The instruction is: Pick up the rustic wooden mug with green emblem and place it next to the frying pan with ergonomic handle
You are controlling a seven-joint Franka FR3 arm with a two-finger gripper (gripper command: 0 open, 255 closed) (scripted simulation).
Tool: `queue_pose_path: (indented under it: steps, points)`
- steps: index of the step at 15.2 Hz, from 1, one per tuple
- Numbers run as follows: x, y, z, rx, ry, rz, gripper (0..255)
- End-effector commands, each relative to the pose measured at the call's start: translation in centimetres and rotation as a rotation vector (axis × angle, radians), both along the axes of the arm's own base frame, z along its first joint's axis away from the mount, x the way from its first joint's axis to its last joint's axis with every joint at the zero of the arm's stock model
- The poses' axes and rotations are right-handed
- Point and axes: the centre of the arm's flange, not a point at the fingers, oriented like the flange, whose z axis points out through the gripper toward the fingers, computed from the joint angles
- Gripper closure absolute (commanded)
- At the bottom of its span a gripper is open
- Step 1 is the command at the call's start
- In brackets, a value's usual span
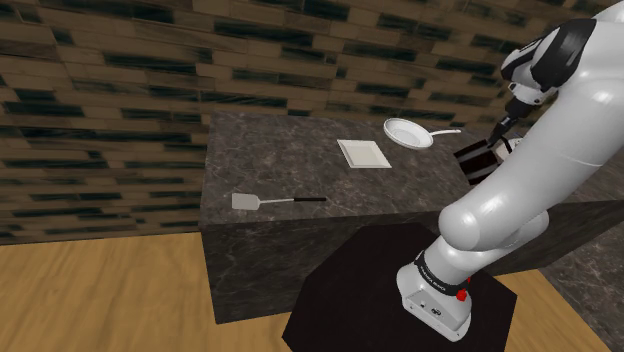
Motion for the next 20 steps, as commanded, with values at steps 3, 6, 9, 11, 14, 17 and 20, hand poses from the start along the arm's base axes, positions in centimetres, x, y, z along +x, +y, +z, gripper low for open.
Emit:
queue_pose_path:
  steps: [3,6,9,11,14,17,20]
  points:
    - [-0.2,0.1,-2.5,0.005,0.003,-0.002,255]
    - [-0.2,0.1,-4.1,0.005,0.003,-0.002,255]
    - [-0.2,0.1,-5.7,0.005,0.003,-0.002,255]
    - [-0.2,0.1,-6.1,0.005,0.003,-0.002,255]
    - [-0.2,0.1,-6.1,0.005,0.003,-0.002,255]
    - [-0.2,0.1,-6.1,0.005,0.003,-0.002,255]
    - [1.1,-0.2,-4.4,0.005,0.007,-0.002,0]
